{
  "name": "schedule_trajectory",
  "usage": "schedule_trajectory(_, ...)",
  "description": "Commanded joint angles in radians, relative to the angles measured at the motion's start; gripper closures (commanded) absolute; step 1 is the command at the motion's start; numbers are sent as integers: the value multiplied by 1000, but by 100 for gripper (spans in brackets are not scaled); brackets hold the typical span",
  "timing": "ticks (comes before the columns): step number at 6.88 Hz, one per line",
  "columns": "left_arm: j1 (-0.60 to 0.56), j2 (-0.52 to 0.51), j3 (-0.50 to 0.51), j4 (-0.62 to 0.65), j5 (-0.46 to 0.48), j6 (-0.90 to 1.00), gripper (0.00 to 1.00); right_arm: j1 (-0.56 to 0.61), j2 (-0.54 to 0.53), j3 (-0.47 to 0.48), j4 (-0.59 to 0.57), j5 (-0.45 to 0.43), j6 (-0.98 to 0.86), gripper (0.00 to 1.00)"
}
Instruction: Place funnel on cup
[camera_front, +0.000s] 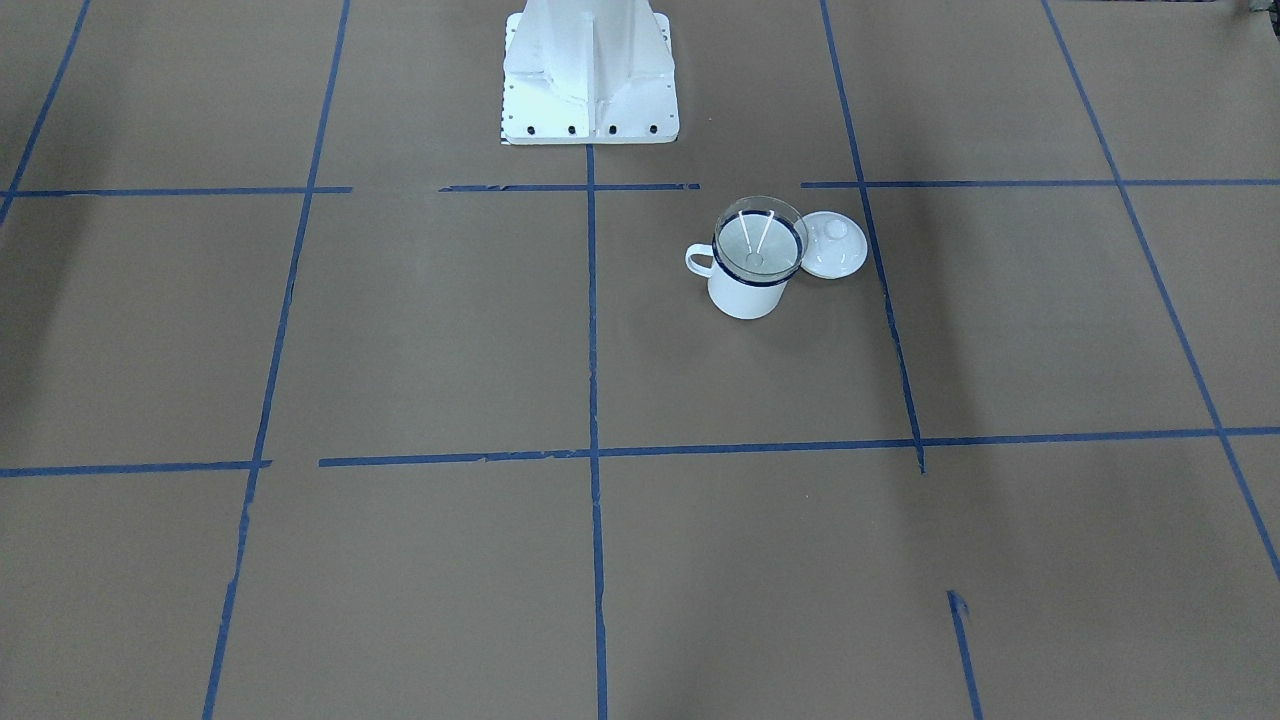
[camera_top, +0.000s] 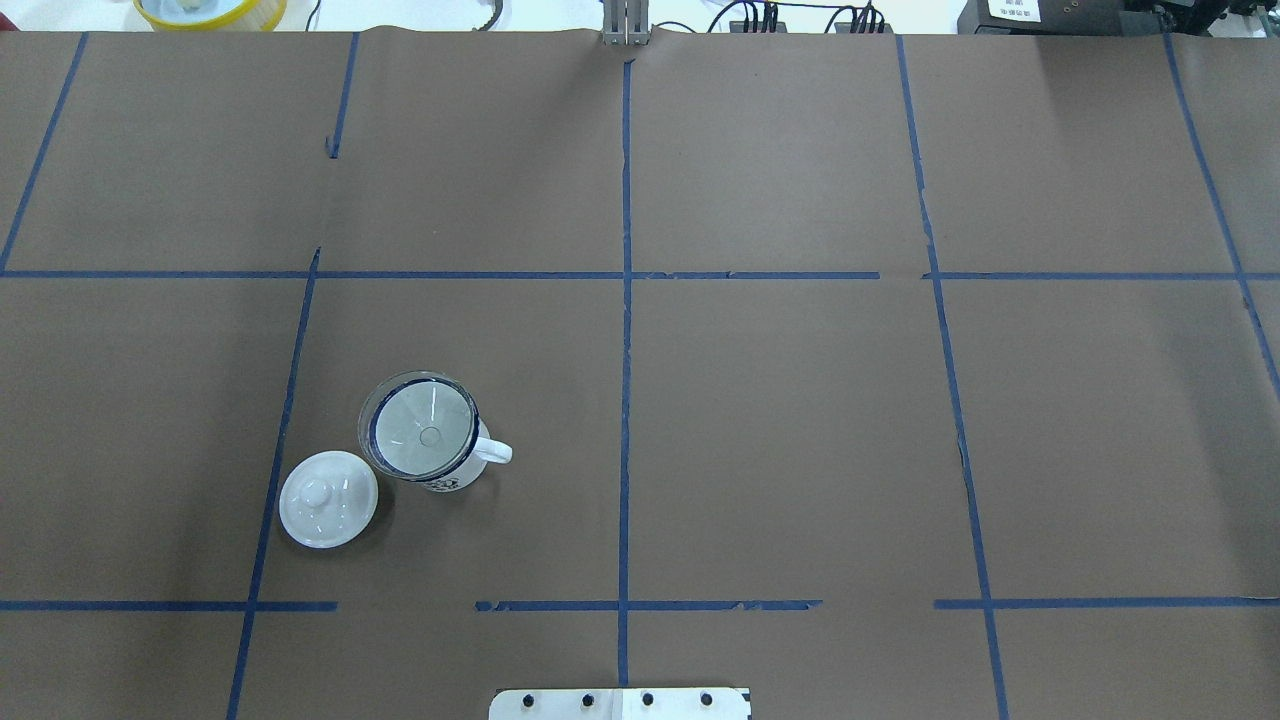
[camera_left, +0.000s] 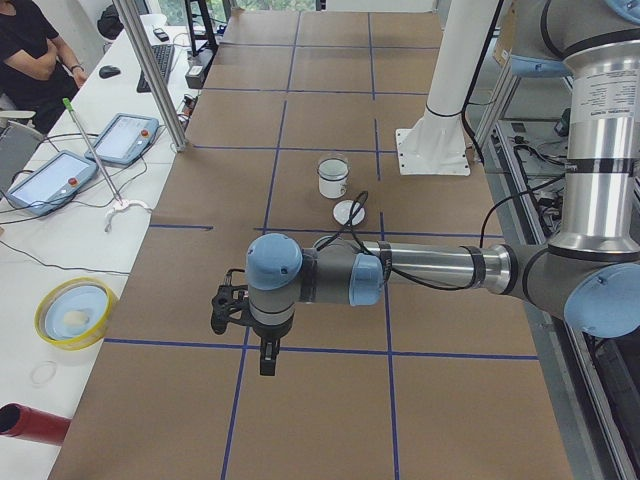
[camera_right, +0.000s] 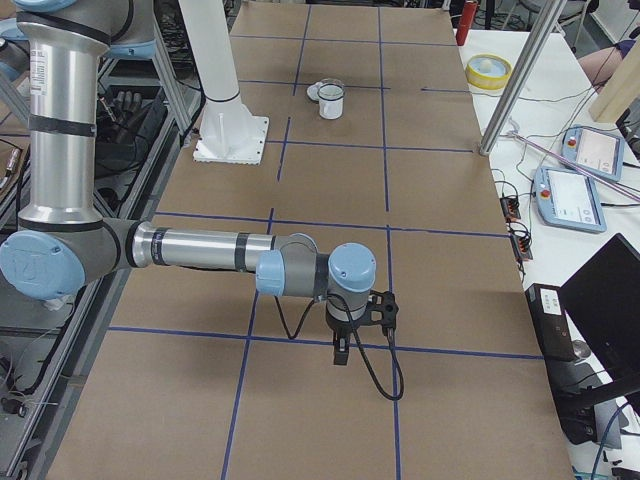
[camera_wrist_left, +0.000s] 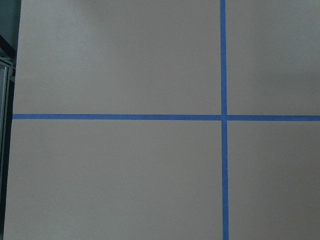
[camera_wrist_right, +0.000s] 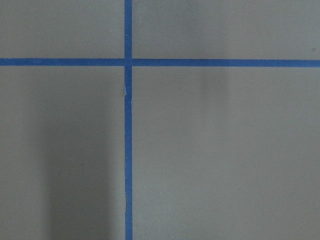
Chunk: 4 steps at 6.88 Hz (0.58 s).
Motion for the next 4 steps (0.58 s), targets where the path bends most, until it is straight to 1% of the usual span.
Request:
schedule_trajectory(1,31,-3,0,4,-4,4,0,0,0,0,0,0,0,0)
schedule_trajectory(2,37,-1,9,6,-45,4,0,0,0,0,0,0,0,0)
schedule_trajectory(3,40,-1,32,7,-65,2,0,0,0,0,0,0,0,0)
schedule_trajectory(4,41,0,45,7,-66,-7,0,0,0,0,0,0,0,0)
